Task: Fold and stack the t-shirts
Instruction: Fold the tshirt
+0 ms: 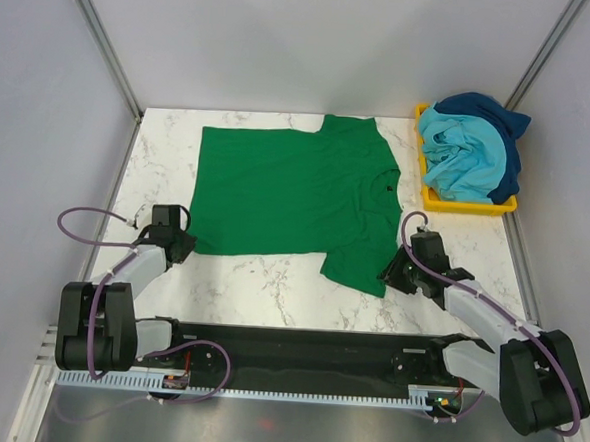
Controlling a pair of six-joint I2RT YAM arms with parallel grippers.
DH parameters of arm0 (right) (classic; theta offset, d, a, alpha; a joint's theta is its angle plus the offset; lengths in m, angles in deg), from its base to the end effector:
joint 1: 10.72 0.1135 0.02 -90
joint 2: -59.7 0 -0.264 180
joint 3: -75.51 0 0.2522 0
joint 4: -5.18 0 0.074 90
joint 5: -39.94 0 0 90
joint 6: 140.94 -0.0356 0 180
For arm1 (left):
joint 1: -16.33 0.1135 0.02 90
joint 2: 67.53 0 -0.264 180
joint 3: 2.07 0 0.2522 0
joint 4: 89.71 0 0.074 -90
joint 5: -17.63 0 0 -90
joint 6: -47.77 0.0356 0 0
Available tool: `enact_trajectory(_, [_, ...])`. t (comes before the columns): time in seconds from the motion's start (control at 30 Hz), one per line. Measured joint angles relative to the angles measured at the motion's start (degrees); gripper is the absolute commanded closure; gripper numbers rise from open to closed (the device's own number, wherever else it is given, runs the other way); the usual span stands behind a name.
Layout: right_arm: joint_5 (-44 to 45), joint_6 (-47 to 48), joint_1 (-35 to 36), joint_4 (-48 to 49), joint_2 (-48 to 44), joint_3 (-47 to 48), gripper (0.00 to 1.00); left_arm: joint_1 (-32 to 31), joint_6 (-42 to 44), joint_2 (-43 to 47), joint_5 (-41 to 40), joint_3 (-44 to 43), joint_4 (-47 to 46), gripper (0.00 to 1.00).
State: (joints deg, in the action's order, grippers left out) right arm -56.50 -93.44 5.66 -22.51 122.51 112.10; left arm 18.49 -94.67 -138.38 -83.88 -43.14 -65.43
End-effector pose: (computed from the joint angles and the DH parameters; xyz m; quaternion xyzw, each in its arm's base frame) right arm 0.1812 0.0574 0.1485 0.1976 0.9287 0.1985 0.2431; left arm 0.2158 0.0152 0.1495 -0.4616 0.8268 -0.0441 0.3184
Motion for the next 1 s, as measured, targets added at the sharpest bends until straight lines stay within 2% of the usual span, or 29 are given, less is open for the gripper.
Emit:
enact_trajectory(0.1, [-0.7,-0.57,0.02,-0.17,-0.68,-0.94,0.82,0.02,0.02,0.0,0.04,0.07,-0.17,0.98])
enact_trajectory(0.13, [-0.81,-0.7,0.02,-0.31,-0.96,-1.22,0.94,0.02,0.02,0.0,0.04,0.09,-0.24,0.98])
enact_trajectory(0.17, [-0.83,-0.76,0.07,-0.48,-1.18,-1.51,1.0,0.02,0.02,0.0,0.04,0.13,-0.33,0.98])
enact_trajectory(0.37, [-1.09,-0.83,0.28,-4.31,-4.33,-1.75,1.0,0.02,0.0,2.58,0.7,0.15,2.19,0.98])
enact_trajectory(0.57, [0.13,-0.76,0.28,-15.17,-16.15,2.91,1.0,0.02,-0.04,16.74,2.78,-1.53,11.23,0.98])
enact_trajectory(0.8, [0.28,-1.49,0.28,-23.58,-27.23,6.91,1.0,0.02,0.0,24.68,5.84,-5.29,19.63,0.98])
enact_trajectory(1.0, [0.24,-2.36,0.28,-29.42,-28.24,11.41,1.0,0.02,1.62,26.95,7.26,-7.74,26.01,0.98])
